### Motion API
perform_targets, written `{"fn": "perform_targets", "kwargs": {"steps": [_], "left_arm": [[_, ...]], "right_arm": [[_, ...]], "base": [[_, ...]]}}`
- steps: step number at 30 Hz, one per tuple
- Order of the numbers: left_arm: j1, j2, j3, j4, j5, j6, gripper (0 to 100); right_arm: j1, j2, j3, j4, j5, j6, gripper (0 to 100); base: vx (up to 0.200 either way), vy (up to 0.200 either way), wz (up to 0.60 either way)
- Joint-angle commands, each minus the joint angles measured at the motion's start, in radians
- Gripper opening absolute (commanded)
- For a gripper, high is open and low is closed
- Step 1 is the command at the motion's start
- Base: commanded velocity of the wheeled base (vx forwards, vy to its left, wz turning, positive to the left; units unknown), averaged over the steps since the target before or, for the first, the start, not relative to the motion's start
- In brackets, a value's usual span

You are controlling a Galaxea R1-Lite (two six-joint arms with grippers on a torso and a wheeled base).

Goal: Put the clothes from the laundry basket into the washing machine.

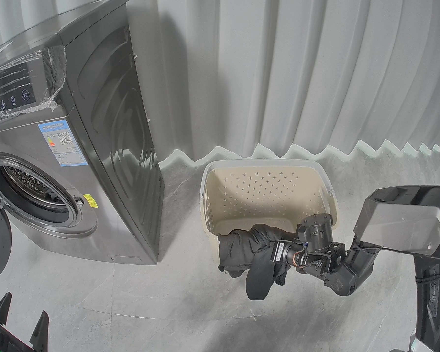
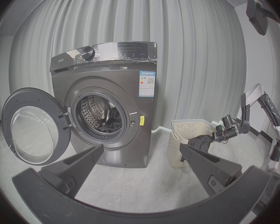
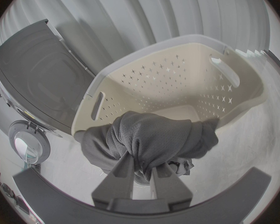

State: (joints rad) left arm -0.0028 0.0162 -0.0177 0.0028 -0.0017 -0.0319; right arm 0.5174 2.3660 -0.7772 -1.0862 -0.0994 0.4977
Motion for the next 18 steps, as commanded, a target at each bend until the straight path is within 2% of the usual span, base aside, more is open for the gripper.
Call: {"fn": "perform_targets", "kwargs": {"steps": [1,9,18], "left_arm": [[0.0,-0.016,0.016,0.0,0.0,0.0,100],[0.0,-0.016,0.016,0.0,0.0,0.0,100],[0.0,-0.016,0.016,0.0,0.0,0.0,100]], "right_arm": [[0.026,-0.146,0.072,-0.011,0.006,-0.002,0],[0.059,-0.284,0.131,-0.012,0.004,-0.004,0],[0.061,-0.287,0.139,-0.035,0.003,-0.004,0]], "base": [[0.0,0.0,0.0],[0.0,0.0,0.0],[0.0,0.0,0.0]]}}
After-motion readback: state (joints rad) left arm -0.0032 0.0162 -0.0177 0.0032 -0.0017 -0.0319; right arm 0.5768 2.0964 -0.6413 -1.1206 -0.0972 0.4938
